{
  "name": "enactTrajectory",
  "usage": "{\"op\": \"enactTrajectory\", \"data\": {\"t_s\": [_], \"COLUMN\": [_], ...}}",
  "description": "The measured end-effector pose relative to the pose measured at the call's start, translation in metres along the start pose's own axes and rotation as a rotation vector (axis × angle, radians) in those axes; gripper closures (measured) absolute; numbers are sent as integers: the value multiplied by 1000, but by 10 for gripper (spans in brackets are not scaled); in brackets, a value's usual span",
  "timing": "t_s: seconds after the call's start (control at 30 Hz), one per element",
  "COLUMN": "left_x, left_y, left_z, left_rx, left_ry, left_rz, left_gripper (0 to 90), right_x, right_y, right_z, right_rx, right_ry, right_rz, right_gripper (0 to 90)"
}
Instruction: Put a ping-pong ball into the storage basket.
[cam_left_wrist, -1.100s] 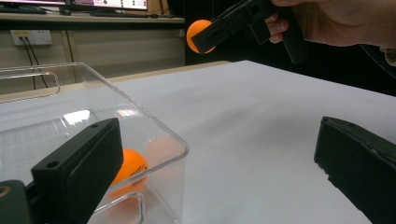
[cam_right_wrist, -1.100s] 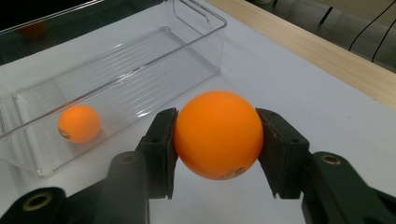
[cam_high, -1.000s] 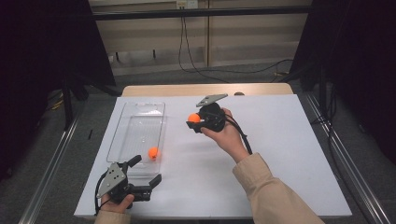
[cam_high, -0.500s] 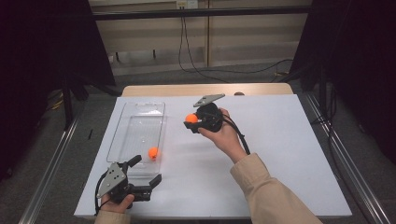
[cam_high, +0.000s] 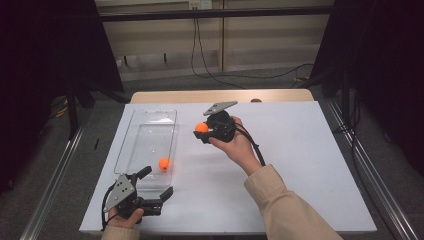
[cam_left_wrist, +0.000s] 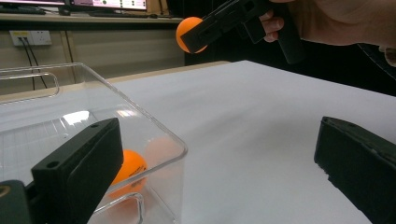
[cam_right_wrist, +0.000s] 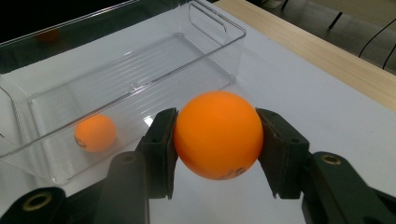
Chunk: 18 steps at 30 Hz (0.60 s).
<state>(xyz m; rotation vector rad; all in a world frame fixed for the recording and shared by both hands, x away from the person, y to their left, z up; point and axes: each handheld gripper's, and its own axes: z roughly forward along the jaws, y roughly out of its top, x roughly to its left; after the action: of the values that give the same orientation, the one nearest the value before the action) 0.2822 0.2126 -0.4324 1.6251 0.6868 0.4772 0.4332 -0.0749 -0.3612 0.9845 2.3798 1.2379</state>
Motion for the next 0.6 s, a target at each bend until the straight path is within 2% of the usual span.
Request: {"op": "enactTrajectory", "data": {"t_s": [0.07,0.1,0.4,0.47,0.5,0.6], "left_x": [0,1,1,1,0,0], "left_y": [0,0,0,0,0,0], "left_z": [0,-1,-1,-1,0,0], "left_rx": [-2,16,15,13,-3,-6], "left_ry": [1,-1,-2,-1,1,2], "left_rz": [-3,21,22,20,-3,-6], "left_gripper": [11,11,11,11,11,11], "right_x": [1,1,4,5,5,6], "right_y": [0,1,3,4,4,5], "right_z": [0,1,2,1,1,2], "right_rx": [1,-1,-3,-5,-4,-2], "right_ry": [1,1,8,10,11,12], "right_rz": [-4,-3,-9,-10,-10,-14], "right_gripper": [513,513,513,513,513,513]}}
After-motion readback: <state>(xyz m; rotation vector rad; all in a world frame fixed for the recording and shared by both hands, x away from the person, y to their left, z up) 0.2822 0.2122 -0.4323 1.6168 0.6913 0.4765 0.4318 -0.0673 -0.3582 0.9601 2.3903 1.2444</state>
